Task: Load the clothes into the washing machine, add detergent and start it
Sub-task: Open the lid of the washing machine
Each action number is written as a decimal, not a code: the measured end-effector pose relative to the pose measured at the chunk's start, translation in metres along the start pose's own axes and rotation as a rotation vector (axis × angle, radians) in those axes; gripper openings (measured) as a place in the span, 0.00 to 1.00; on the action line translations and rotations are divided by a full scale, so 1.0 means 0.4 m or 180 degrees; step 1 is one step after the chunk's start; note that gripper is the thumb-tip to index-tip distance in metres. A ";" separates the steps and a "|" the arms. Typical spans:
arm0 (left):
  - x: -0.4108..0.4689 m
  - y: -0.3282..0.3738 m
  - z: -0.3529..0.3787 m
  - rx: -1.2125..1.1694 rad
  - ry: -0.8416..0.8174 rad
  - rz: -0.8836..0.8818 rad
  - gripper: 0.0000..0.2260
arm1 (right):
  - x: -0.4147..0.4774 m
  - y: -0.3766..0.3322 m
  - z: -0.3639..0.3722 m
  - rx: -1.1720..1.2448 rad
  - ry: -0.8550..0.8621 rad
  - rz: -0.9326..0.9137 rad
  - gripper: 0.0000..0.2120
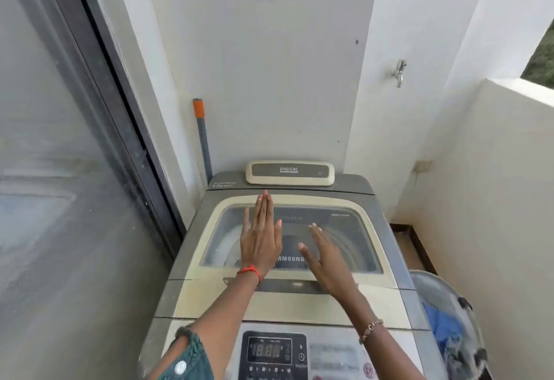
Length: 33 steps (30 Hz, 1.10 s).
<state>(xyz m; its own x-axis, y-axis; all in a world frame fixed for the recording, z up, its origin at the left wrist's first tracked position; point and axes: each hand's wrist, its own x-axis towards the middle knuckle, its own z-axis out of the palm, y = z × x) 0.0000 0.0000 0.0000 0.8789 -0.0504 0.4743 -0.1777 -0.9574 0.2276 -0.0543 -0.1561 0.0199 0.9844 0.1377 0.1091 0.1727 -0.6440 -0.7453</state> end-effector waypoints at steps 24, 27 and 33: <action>-0.187 -0.003 -0.052 -0.0017 -0.0991 0.0425 0.30 | -0.040 0.024 0.104 -0.1643 0.0068 -0.0273 0.38; -0.205 -0.018 -0.060 -0.0013 -0.1035 0.0611 0.27 | -0.052 0.037 0.105 -0.1794 0.0427 -0.0485 0.23; -0.251 -0.037 -0.071 0.0299 -0.1013 0.0982 0.24 | -0.072 0.048 0.109 -0.1970 0.0335 -0.0577 0.32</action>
<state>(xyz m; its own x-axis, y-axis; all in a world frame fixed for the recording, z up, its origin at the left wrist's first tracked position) -0.0983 0.0273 -0.0269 0.8862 -0.4082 0.2193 -0.4246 -0.9049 0.0315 -0.0807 -0.1394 -0.0262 0.9305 0.2306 0.2845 0.2919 -0.9361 -0.1960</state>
